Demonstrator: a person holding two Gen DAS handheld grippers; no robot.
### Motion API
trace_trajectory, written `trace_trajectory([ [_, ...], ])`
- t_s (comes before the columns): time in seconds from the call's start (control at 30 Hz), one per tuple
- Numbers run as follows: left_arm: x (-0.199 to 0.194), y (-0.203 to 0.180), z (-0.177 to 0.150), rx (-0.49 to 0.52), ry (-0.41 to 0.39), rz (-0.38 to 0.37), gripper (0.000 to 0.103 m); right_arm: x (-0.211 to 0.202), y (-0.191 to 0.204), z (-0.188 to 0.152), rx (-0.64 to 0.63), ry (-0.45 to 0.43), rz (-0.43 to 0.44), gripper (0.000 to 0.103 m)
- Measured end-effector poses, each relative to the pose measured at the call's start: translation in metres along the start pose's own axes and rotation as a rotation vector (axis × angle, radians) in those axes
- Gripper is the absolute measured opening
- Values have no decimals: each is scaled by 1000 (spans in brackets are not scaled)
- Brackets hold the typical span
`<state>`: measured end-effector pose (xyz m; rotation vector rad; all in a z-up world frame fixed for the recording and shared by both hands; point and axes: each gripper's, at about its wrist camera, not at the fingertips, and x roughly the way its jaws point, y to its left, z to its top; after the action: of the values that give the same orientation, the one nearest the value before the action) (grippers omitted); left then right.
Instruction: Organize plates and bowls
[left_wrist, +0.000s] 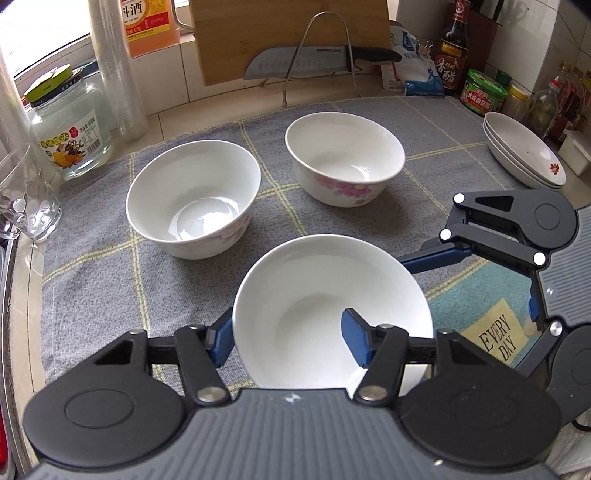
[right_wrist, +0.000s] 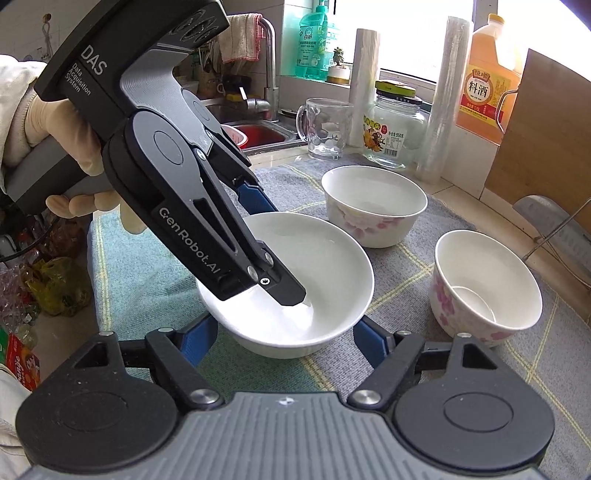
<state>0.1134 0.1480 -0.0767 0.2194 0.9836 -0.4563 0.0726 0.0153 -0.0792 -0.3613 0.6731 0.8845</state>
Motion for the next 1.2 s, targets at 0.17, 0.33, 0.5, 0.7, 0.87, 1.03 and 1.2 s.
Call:
trace_trajectory([
  [0.17, -1, -2, 0, 5, 3, 3, 59, 0, 0, 1, 3, 4, 0, 84],
  [0.33, -3, -5, 2, 12, 3, 2, 59, -6, 0, 2, 14, 3, 0, 84],
  [0.5, -4, -14, 7, 28, -7, -15, 59, -19, -4, 0, 34, -1, -10, 84],
  [0.7, 2, -40, 19, 81, -17, -61, 59, -36, -13, -14, 58, 19, -51, 84],
  [0.87, 14, -63, 31, 127, -21, -114, 59, -52, -26, -32, 99, 44, -98, 84],
  [1.03, 25, -86, 40, 172, -22, -158, 59, -71, -36, -48, 133, 63, -144, 84],
  [1.2, 33, -105, 49, 210, -23, -191, 59, -85, -44, -60, 160, 82, -178, 84],
])
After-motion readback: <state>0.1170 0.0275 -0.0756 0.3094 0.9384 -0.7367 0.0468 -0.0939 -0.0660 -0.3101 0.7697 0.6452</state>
